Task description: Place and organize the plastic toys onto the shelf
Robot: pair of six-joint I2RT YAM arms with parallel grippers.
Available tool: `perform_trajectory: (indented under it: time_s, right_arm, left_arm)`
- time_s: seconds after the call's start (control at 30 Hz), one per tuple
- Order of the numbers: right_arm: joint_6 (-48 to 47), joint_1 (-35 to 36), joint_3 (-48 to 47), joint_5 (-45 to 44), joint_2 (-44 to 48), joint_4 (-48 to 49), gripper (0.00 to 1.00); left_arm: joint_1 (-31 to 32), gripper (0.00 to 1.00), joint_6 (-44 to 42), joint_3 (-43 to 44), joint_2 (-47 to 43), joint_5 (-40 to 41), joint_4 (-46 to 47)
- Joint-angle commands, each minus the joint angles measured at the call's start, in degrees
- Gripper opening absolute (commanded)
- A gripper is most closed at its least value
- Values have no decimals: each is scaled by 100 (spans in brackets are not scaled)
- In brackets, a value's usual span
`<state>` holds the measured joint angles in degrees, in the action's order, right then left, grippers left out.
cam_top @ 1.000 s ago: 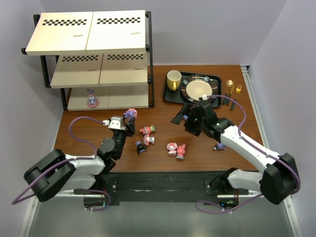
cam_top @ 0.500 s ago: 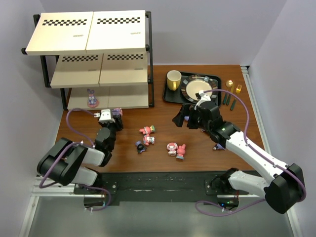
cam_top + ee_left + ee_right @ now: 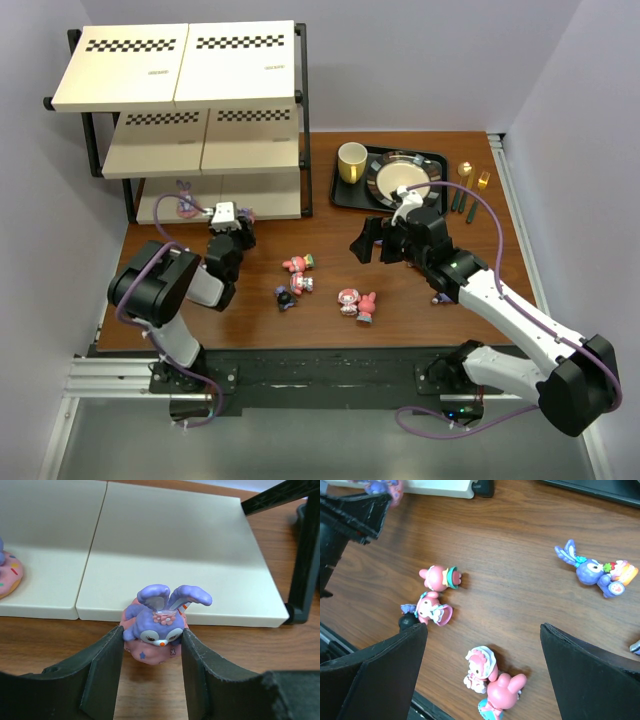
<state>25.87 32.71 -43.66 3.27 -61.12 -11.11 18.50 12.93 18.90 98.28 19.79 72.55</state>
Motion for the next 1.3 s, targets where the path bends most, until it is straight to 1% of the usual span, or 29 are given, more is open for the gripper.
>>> perform_trajectory:
  time_s: [0.0,0.27,0.4,0.5,0.7,0.87,1.1,1.27]
  right_arm:
    - [-328,-1,-55,157,74,241,99]
    - [-460,-1,-64,271,48,259,99]
    - [-469,-10,-64,315,-14,276,98]
    - [-486,-10,-73,350,-57,294,98]
    - [-521,-10,-116,359,-110,241,98]
    - [-548,-19,-152,359,-145,224,99]
    - [-530,-28,-187,333,-207,224,99]
    - [-469,-36,-187,350,-251,224,98]
  left_arm:
    - [-127,0,69,316,235,121,2201]
    - [-242,0,8,615,622,104,2491]
    - [-303,0,-45,773,657,104,2343]
    - [-373,0,-27,800,754,113,2465]
    - [-514,0,43,993,1000,7,2386]
    - [-672,0,245,1151,1202,-133,2386]
    - [-690,0,280,1257,1308,-239,2263]
    - [-681,6,245,1222,1238,-327,2123]
